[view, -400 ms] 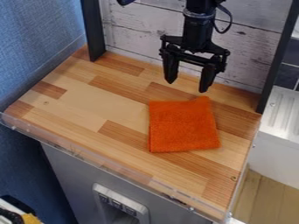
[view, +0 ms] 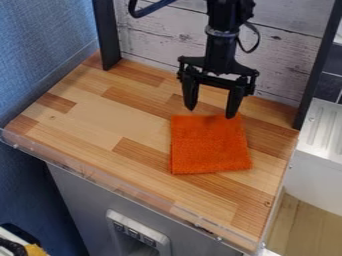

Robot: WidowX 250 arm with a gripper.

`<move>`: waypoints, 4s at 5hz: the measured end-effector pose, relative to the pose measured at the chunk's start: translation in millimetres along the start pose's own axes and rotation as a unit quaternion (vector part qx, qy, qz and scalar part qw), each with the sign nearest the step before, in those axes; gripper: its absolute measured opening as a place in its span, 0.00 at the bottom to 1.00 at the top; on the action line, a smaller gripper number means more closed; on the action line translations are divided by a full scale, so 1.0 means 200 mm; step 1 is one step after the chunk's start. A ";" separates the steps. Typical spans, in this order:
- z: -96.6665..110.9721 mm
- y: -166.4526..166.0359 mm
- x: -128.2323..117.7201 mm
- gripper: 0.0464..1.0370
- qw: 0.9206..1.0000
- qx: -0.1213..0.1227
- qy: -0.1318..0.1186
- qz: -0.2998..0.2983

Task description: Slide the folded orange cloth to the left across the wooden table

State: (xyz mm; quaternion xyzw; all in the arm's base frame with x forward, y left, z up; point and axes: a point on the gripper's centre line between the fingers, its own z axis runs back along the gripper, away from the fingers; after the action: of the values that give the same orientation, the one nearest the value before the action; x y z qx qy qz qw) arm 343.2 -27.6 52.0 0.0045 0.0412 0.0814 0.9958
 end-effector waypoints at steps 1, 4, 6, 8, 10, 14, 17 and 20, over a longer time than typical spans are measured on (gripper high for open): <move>0.03 0.00 -0.02 0.96 0.998 -0.006 -0.021 0.057; 0.04 -0.09 -0.07 0.64 0.980 -0.027 -0.062 0.189; -0.02 -0.14 -0.06 0.13 0.970 -0.020 -0.072 0.231; -0.17 -0.14 -0.09 0.02 0.967 0.004 -0.056 0.248; -0.22 -0.13 -0.11 0.02 0.975 0.015 -0.040 0.216; -0.25 0.25 -0.18 0.02 1.000 -0.016 -0.017 0.015; -0.21 0.42 -0.26 0.18 0.998 -0.018 -0.019 -0.064; 0.05 0.39 -0.20 0.96 0.995 -0.007 -0.043 -0.090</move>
State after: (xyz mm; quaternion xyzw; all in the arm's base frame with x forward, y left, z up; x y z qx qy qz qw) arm 290.9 43.7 65.8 -0.0023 -0.0019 -0.0084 1.0000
